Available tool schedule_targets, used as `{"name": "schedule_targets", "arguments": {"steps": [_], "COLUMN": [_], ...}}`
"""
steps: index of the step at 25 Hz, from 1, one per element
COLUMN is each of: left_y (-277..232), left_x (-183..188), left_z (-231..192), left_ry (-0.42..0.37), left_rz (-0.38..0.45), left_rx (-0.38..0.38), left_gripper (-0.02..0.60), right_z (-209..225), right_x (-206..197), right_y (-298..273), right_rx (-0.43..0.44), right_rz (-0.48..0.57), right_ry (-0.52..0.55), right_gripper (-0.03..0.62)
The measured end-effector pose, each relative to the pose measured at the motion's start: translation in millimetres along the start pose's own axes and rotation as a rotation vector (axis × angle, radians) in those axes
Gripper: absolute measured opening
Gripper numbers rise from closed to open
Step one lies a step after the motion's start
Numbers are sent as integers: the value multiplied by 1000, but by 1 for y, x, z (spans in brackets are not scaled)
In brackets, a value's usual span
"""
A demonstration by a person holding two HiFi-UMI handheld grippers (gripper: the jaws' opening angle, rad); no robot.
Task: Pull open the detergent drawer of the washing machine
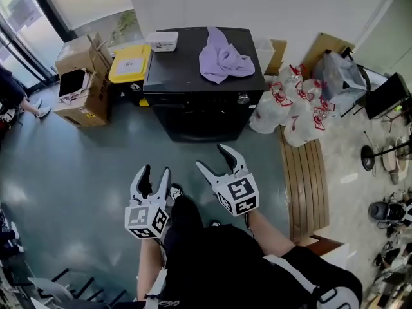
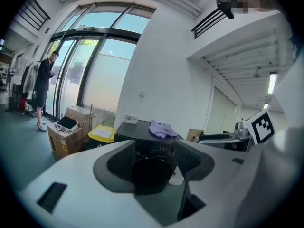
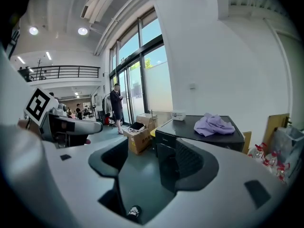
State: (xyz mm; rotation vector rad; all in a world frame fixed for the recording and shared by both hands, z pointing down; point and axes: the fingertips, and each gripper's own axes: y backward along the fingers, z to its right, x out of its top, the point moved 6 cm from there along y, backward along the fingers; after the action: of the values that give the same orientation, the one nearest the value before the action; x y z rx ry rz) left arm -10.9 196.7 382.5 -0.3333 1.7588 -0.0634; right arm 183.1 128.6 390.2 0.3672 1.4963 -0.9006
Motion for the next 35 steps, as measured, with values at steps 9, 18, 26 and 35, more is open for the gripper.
{"name": "schedule_targets", "arguments": {"steps": [9,18,26,35], "left_y": [-103,-171,-219,-259], "left_x": [22,25,-3,-36], "left_z": [-99,-178,-215,-214], "left_ry": [1,14,33,53], "left_rz": [-95,-199,-266,-345], "left_rx": [-109,-205,-233,-245], "left_gripper": [256,255,255,256], "right_z": [15,16,33,65], "right_x": [23,20,-15,-41], "right_y": [-122,-218,-254,-289], "right_rx": [-77,-136,-207,-211], "right_rz": [-57,-137,-217,-261], "right_ry": [-44,-104,-164,-224], "right_gripper": [314,314,314,308]}}
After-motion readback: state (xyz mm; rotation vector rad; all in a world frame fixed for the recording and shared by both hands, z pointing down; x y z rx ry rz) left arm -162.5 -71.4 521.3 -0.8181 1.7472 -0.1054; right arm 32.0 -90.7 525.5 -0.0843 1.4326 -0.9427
